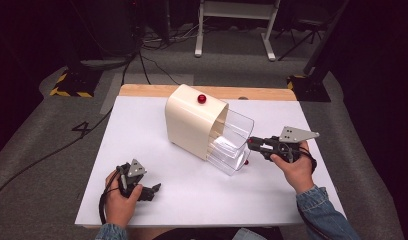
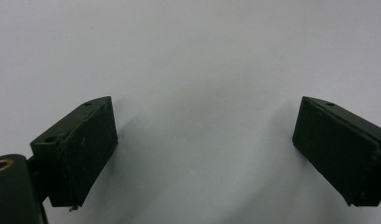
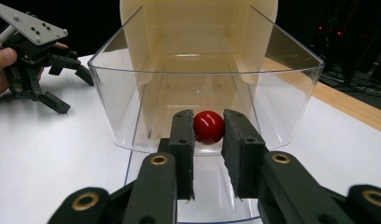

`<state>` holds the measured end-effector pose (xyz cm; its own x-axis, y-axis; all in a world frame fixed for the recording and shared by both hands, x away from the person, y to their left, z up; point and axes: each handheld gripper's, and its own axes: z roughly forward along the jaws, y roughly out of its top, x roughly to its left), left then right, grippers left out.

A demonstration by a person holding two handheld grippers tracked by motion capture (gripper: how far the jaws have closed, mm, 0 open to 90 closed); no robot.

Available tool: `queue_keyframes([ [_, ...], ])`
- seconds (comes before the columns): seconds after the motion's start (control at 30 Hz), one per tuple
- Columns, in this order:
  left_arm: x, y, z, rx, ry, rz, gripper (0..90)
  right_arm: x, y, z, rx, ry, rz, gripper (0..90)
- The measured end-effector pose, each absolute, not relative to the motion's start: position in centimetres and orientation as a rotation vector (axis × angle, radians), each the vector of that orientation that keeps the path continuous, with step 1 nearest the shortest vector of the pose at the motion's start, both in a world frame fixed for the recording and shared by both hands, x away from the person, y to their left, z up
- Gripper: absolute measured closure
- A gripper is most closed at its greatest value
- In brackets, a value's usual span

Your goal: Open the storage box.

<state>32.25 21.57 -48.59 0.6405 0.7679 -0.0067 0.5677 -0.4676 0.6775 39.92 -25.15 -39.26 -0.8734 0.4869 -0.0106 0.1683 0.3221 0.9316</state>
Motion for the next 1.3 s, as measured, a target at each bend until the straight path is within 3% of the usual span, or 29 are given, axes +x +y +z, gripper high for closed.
queue_keyframes([
  [0.2,32.2,21.6,-48.6,2.205,1.035,0.396,6.8,40.0,-25.2,-39.6,0.601,2.317,1.573,73.4],
  [0.27,32.2,21.6,-48.6,2.205,1.035,0.396,6.8,40.0,-25.4,-39.7,0.614,2.307,1.585,66.6],
  [0.43,32.3,21.6,-48.6,2.204,1.035,0.396,6.8,39.9,-25.8,-39.6,0.619,2.303,1.586,60.0],
  [0.7,32.2,21.6,-48.6,2.205,1.035,0.396,6.8,39.3,-26.9,-39.3,0.626,2.289,1.565,57.7],
  [1.3,32.3,21.6,-48.6,2.204,1.036,0.393,6.8,38.0,-32.4,-38.6,0.739,2.282,1.437,44.4],
])
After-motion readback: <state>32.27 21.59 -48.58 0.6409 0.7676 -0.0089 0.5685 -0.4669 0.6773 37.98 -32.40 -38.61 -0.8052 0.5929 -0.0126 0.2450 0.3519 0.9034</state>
